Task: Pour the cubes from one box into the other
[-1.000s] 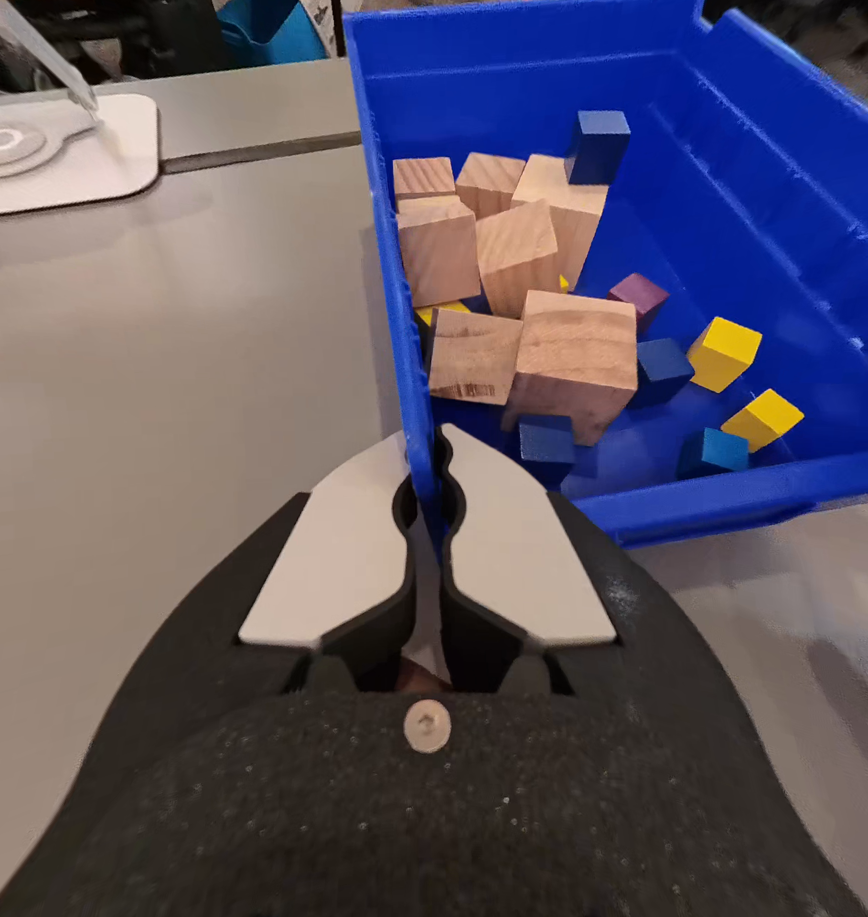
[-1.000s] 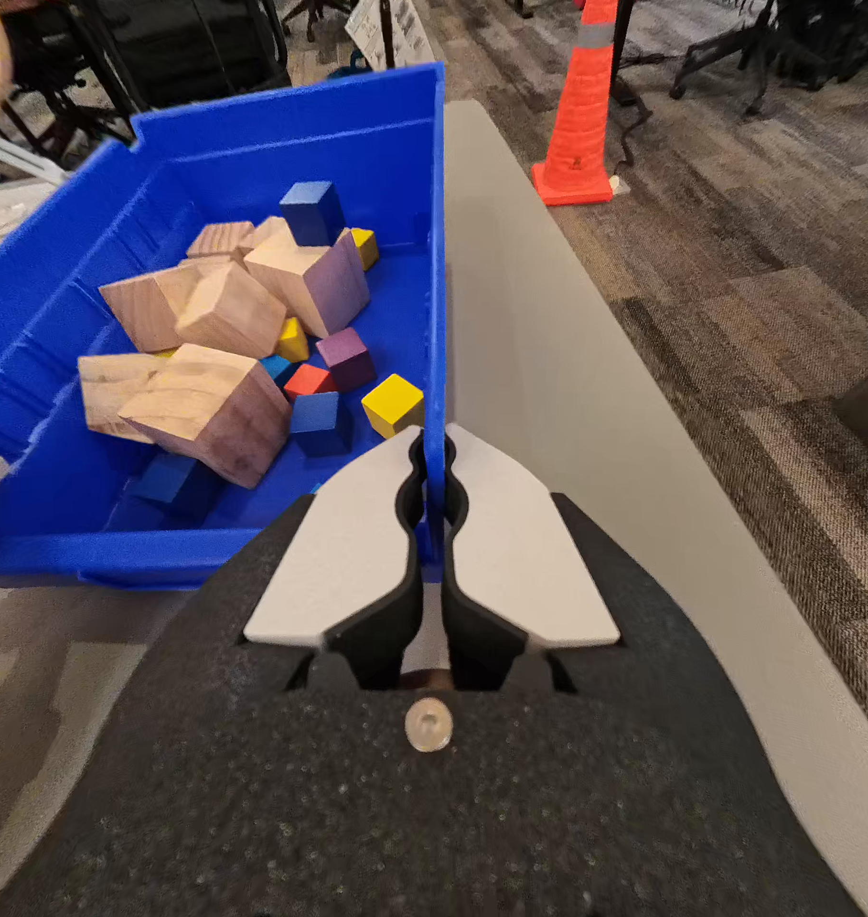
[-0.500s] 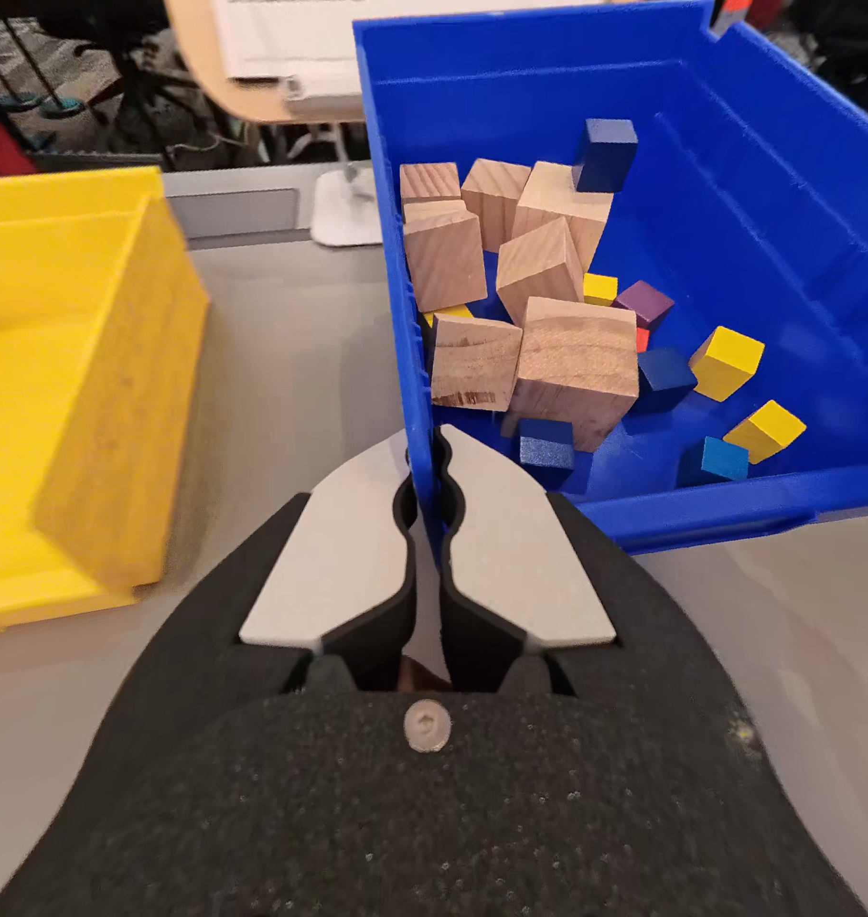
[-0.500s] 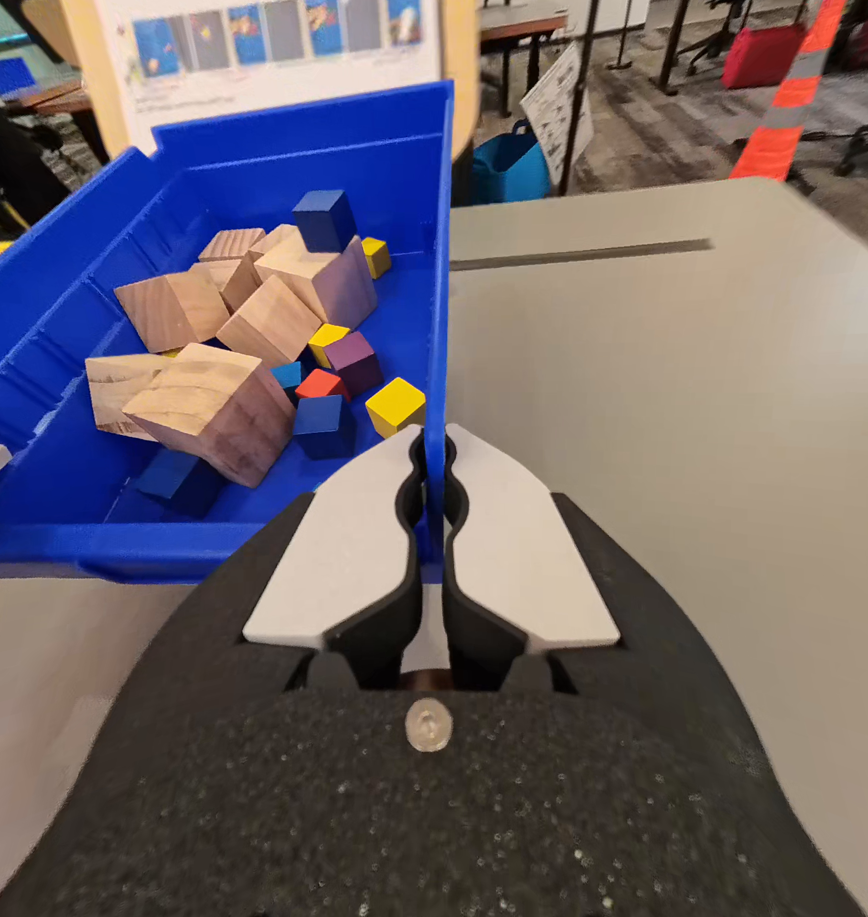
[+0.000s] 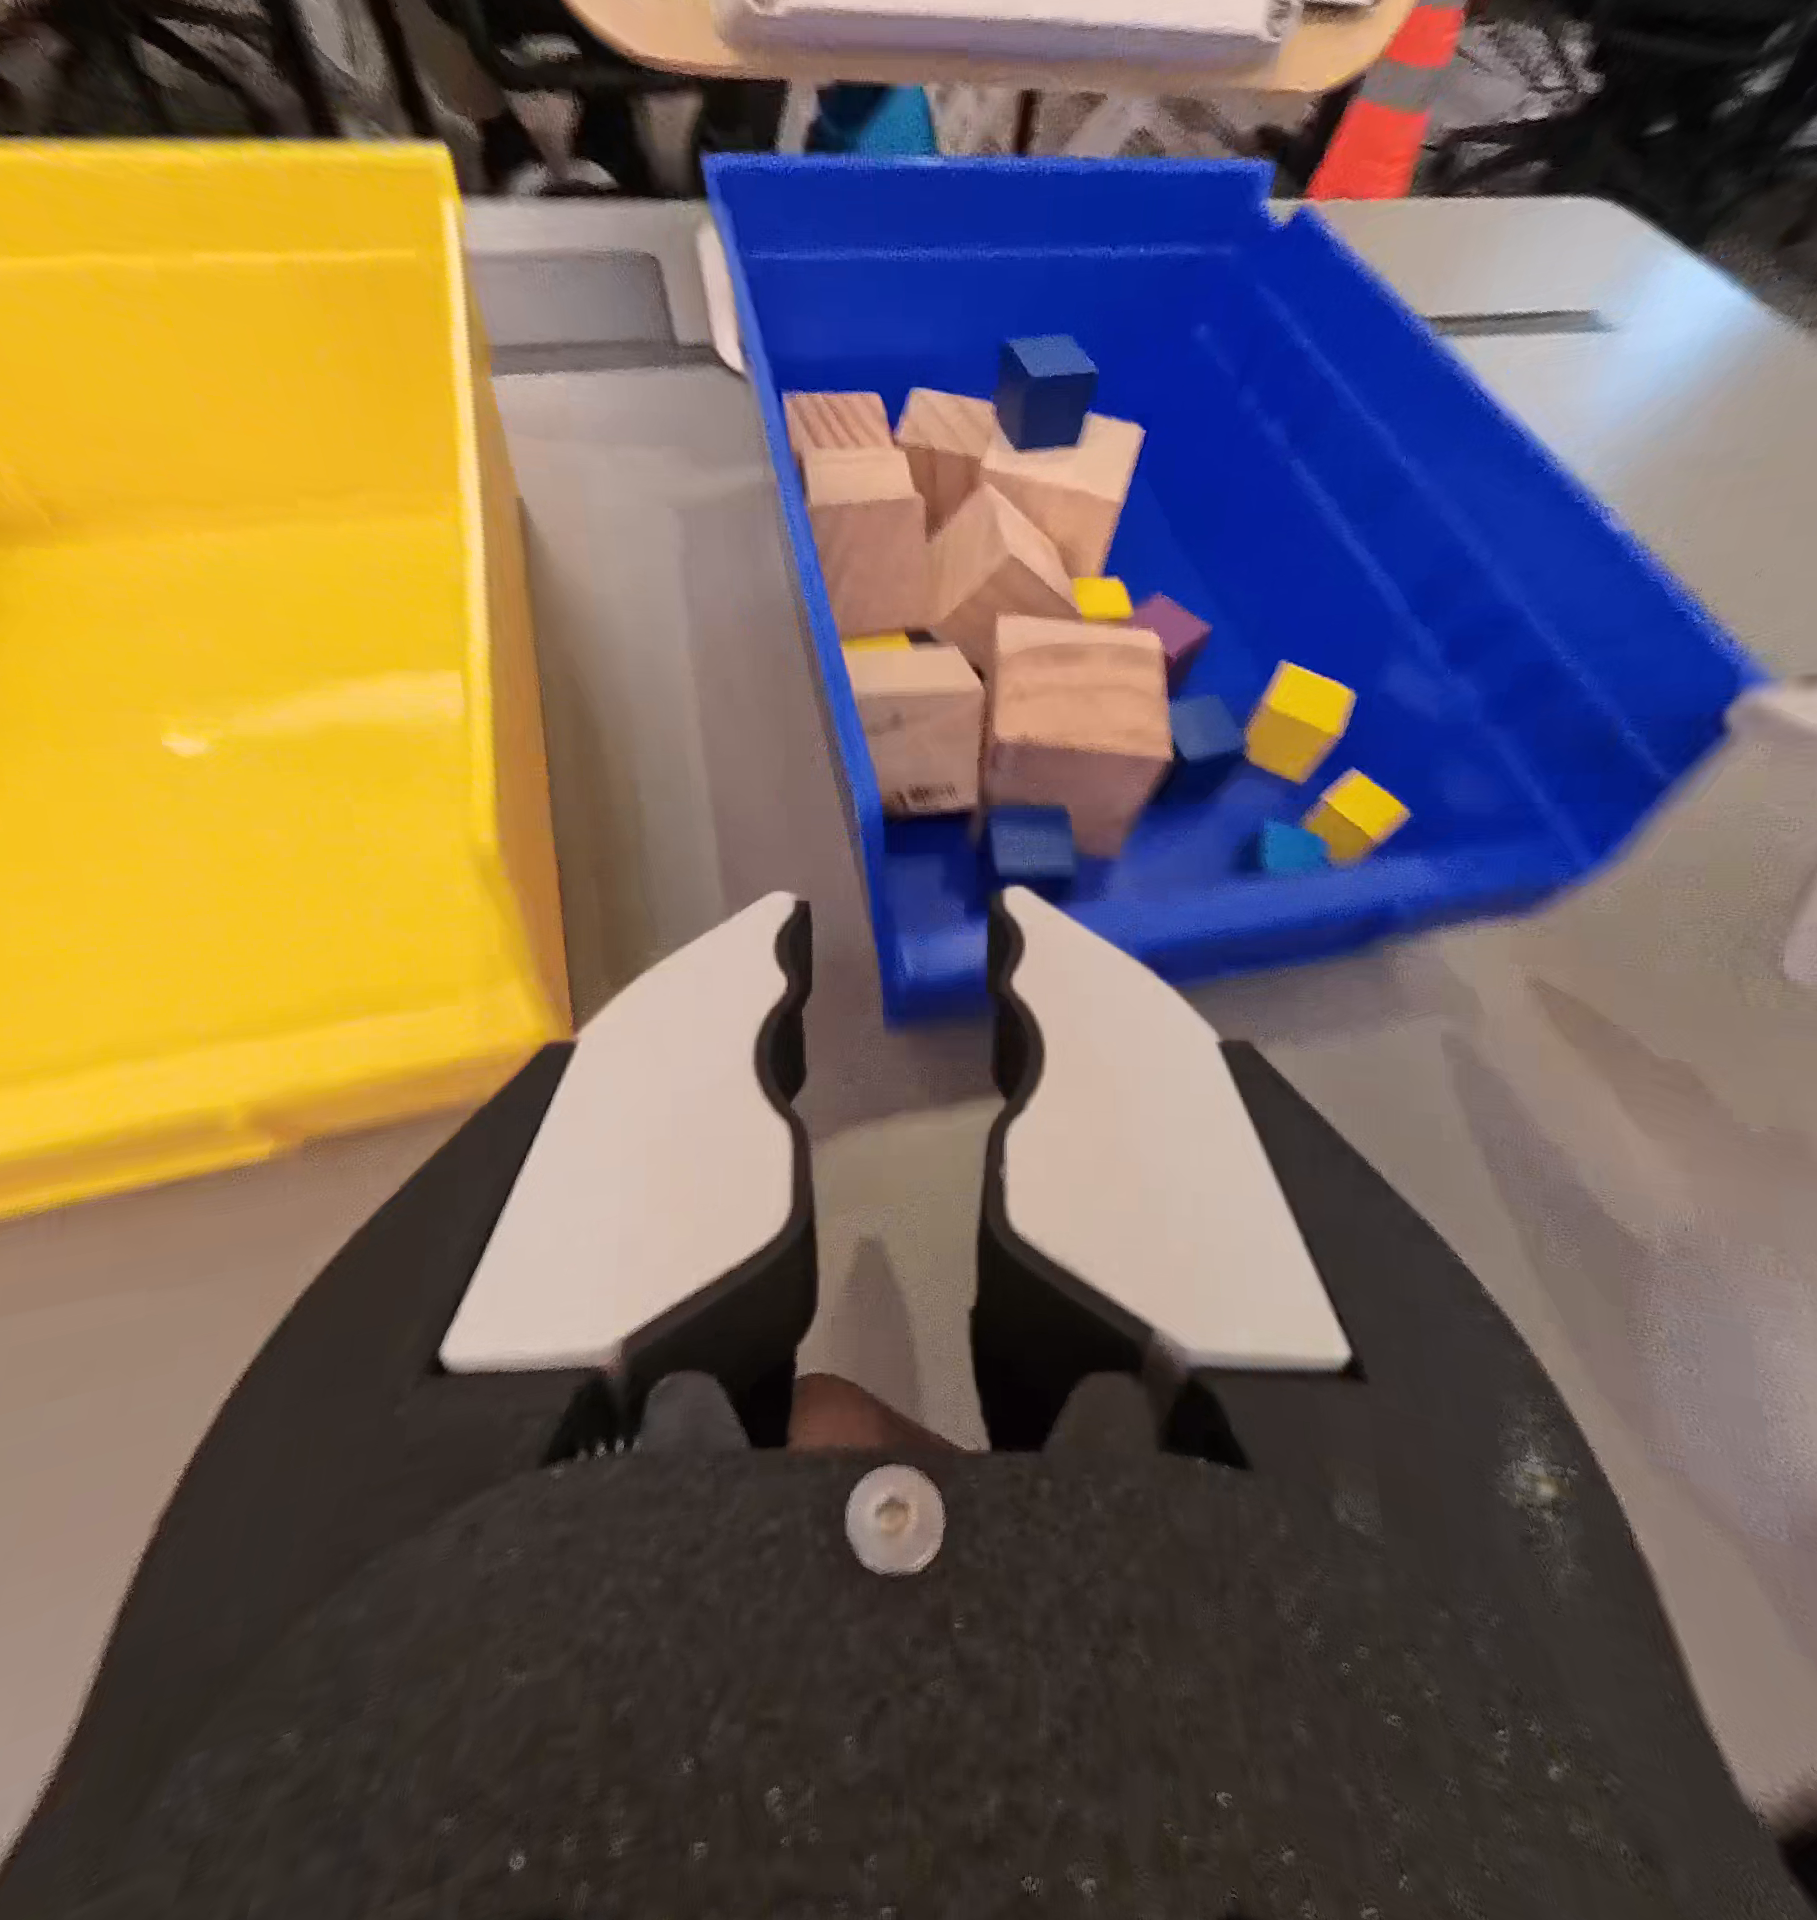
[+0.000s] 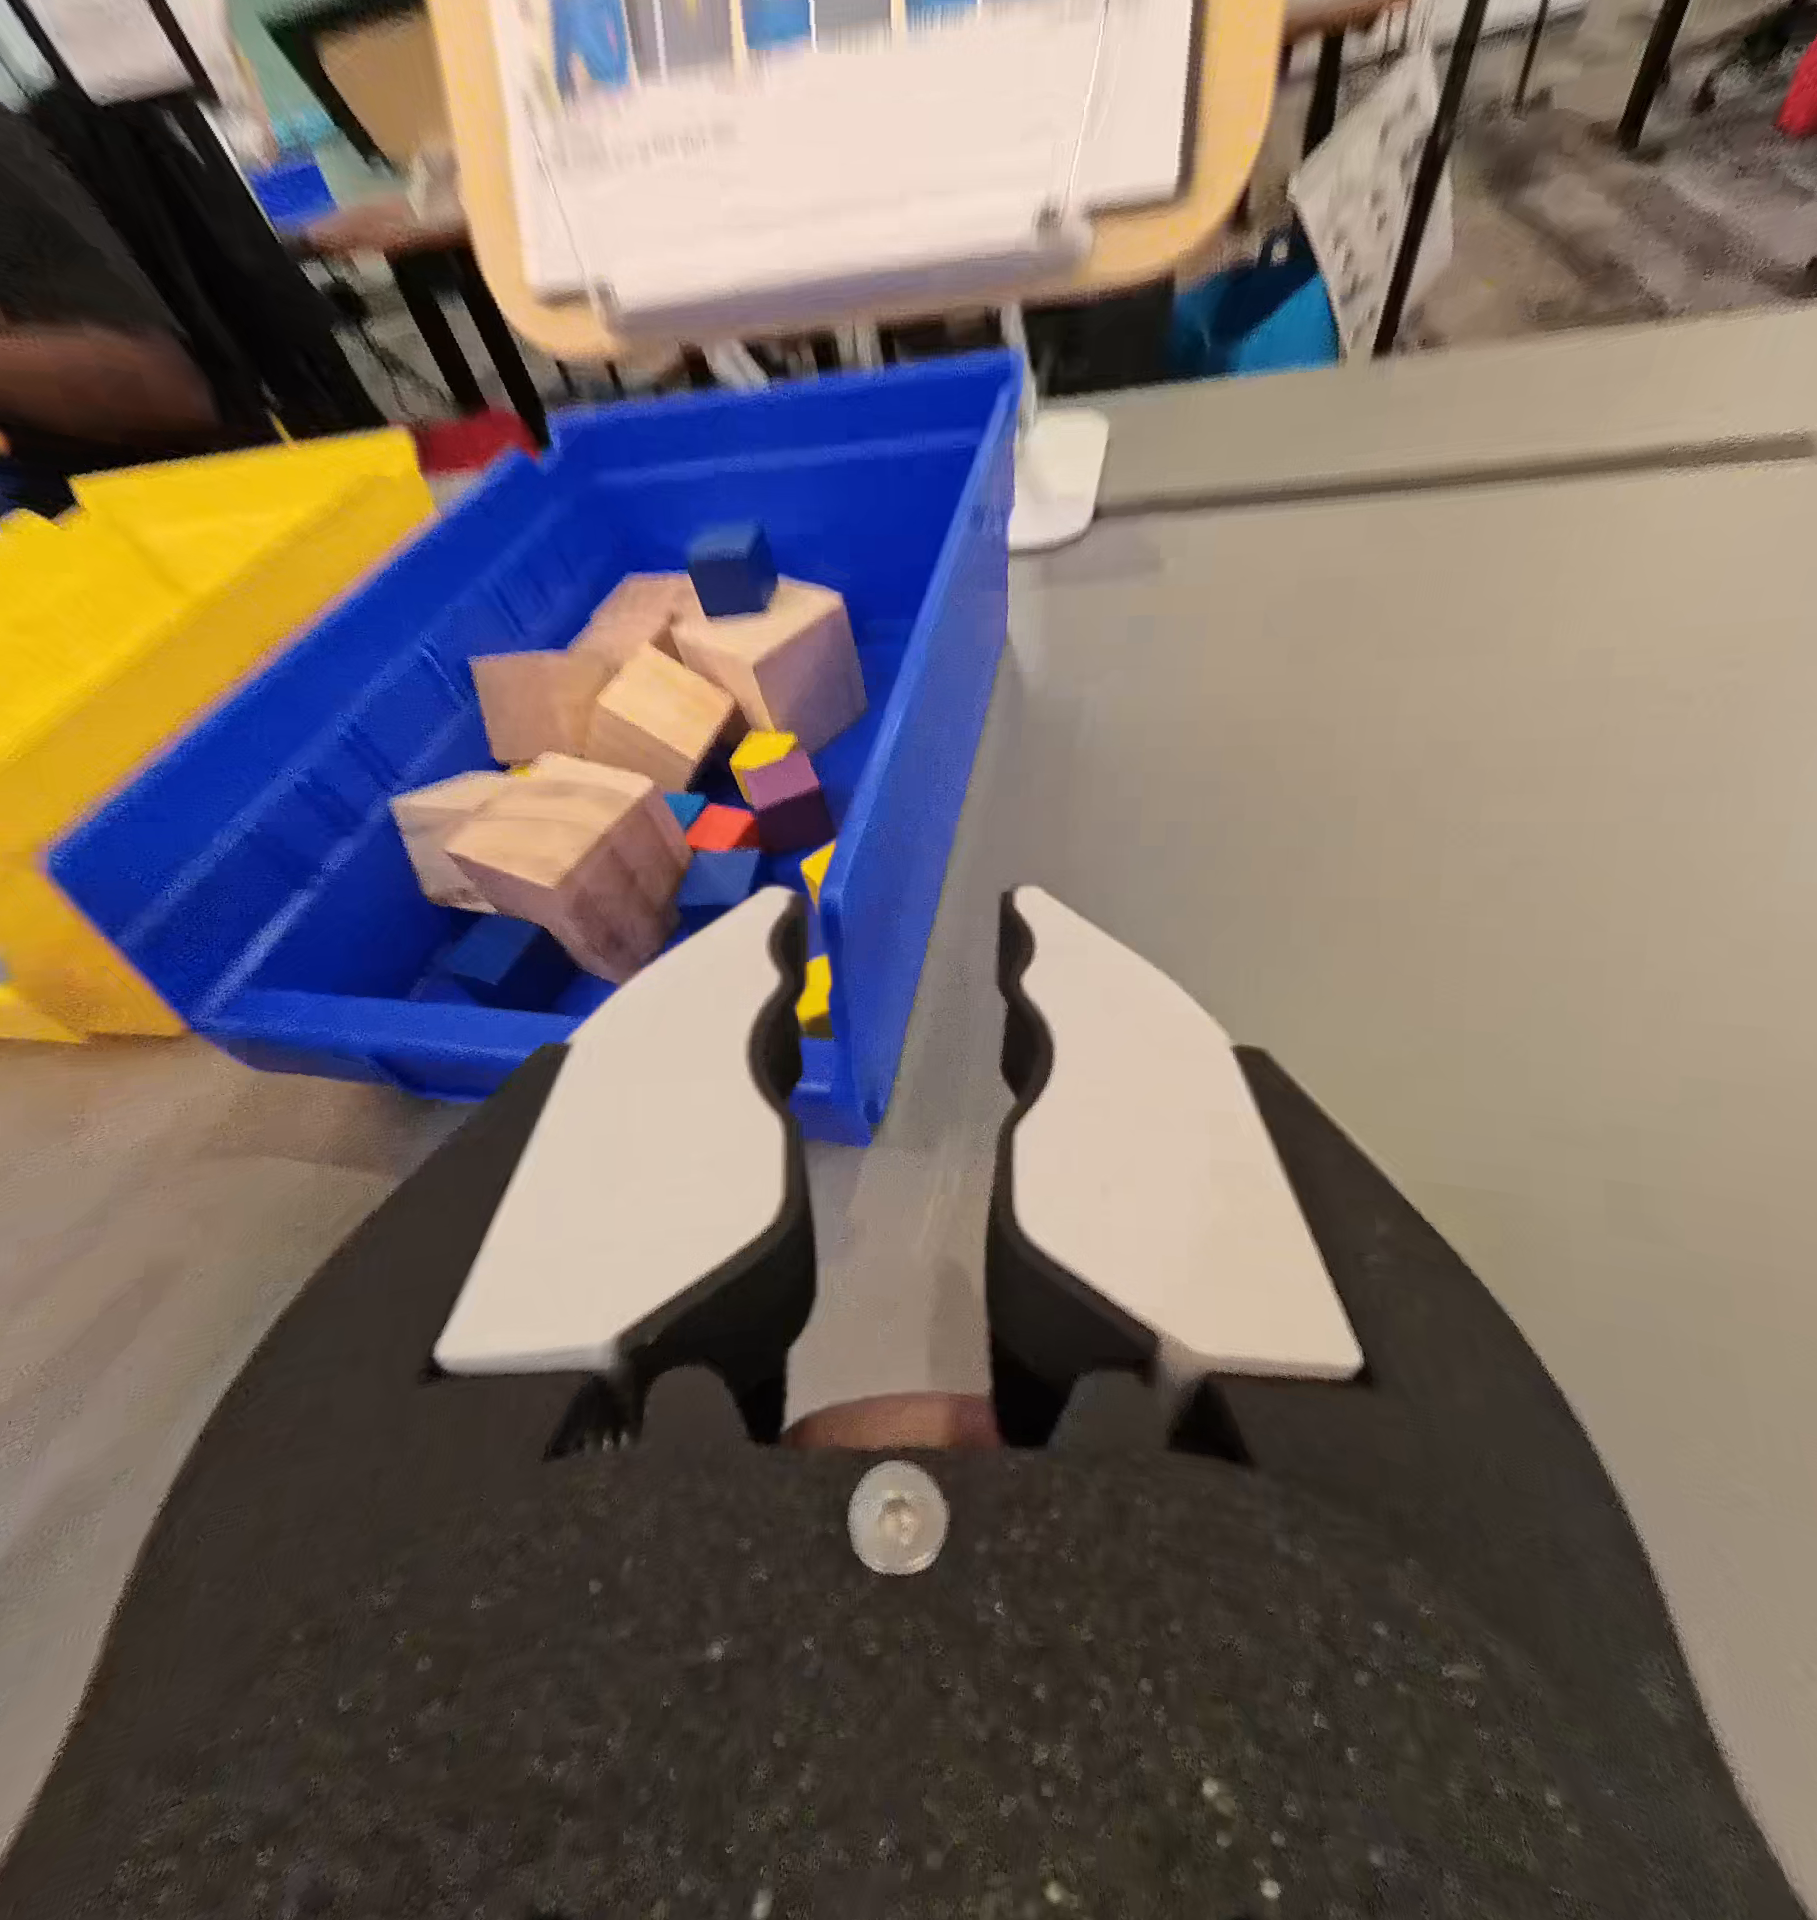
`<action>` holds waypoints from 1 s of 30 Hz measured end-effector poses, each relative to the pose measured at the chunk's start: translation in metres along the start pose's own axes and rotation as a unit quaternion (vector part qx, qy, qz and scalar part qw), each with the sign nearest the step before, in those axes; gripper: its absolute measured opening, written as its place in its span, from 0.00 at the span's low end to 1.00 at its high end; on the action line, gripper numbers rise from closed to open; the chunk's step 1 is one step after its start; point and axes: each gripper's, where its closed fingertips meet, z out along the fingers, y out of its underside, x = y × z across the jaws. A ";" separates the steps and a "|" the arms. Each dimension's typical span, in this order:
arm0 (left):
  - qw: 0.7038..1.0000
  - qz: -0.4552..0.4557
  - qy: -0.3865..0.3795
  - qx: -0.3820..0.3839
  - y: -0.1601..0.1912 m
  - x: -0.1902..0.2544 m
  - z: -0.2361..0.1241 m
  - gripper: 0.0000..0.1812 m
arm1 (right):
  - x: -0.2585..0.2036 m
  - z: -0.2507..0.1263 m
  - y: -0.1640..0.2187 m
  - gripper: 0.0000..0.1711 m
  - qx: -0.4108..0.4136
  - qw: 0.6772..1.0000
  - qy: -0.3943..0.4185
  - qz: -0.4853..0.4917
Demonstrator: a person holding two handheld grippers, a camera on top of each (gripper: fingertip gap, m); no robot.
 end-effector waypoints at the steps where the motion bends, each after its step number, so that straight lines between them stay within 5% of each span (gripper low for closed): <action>1: 1.000 -0.013 0.022 -0.014 0.007 -0.003 -0.016 0.18 | 0.001 -0.014 -0.009 0.24 0.024 1.000 -0.010 0.002; 4: 0.998 -0.052 0.023 -0.030 0.033 -0.049 -0.056 0.21 | -0.011 -0.042 -0.026 0.21 0.067 0.995 -0.066 0.015; 11: 0.975 -0.091 -0.200 -0.027 0.048 -0.246 -0.093 0.28 | -0.087 -0.044 -0.016 0.28 0.076 0.984 -0.125 -0.104; 18: 0.984 -0.077 -0.161 -0.031 0.004 -0.277 -0.017 0.29 | -0.195 -0.038 0.057 0.33 -0.017 0.963 -0.252 -0.095; 20: 0.982 -0.094 -0.149 -0.067 0.017 -0.280 -0.002 0.03 | -0.217 -0.042 0.069 0.33 -0.032 0.956 -0.269 -0.114; 21: 0.983 -0.112 -0.138 -0.054 0.018 -0.279 -0.003 0.02 | -0.225 -0.044 0.073 0.34 -0.038 0.953 -0.273 -0.126; 27: 0.977 -0.123 -0.168 -0.033 0.055 -0.259 -0.066 0.03 | -0.244 -0.035 0.086 0.35 -0.044 0.961 -0.223 -0.160; 30: 0.965 -0.121 -0.227 -0.045 0.084 -0.245 -0.115 0.02 | -0.254 -0.020 0.087 0.19 -0.058 0.973 -0.169 -0.147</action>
